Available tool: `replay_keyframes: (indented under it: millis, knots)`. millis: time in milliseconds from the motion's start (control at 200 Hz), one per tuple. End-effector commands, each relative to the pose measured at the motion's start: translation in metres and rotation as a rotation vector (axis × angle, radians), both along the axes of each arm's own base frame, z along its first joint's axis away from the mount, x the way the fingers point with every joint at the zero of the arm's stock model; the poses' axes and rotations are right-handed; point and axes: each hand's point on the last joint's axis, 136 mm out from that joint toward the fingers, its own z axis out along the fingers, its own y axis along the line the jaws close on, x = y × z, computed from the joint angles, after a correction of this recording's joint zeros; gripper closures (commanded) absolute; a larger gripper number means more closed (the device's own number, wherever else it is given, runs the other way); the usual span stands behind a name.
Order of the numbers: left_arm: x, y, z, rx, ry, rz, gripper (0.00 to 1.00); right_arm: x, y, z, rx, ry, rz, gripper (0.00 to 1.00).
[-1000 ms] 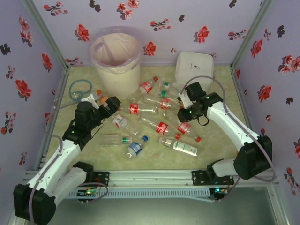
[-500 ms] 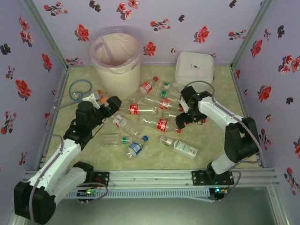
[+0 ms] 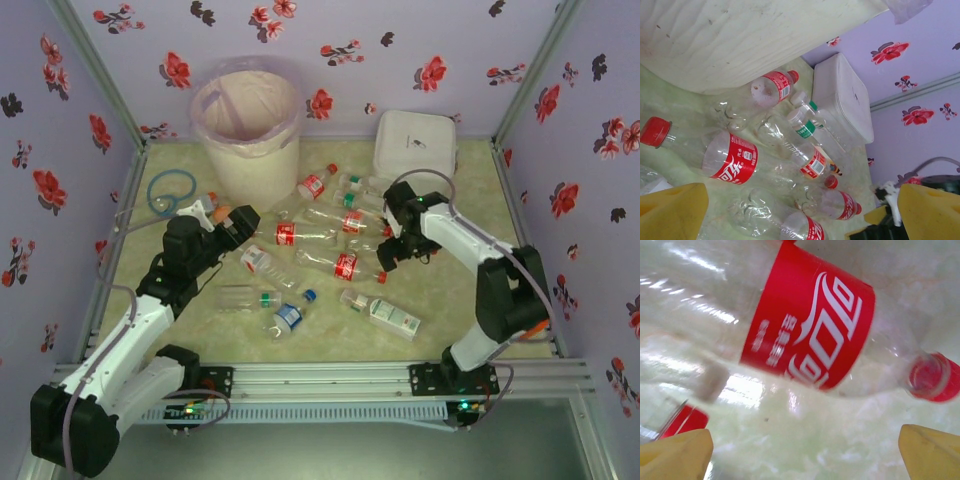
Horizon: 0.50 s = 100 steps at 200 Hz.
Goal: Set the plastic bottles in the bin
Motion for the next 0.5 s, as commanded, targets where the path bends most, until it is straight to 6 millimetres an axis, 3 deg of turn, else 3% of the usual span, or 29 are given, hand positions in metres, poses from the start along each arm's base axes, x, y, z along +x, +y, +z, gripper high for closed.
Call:
replay_keyframes:
  millis: [0,45,195,380,495]
  knots:
    - [0.002,-0.003,0.001,0.028,-0.016,-0.019,0.02,-0.039,0.013,0.026,0.088,0.044,0.011,0.07]
    - [0.004,-0.003,0.003,0.031,-0.018,-0.020,0.02,-0.057,0.023,0.028,0.127,0.092,0.027,0.07]
    - [0.006,-0.005,0.007,0.034,-0.024,-0.025,0.02,-0.087,0.064,0.042,0.216,0.113,0.134,0.00]
    - [-0.001,-0.003,0.009,0.039,-0.023,-0.031,0.02,-0.106,0.076,0.030,0.132,0.200,0.139,0.00]
    - [-0.006,-0.001,0.009,0.038,-0.031,-0.031,0.02,-0.120,0.068,0.017,0.040,0.267,0.102,0.00]
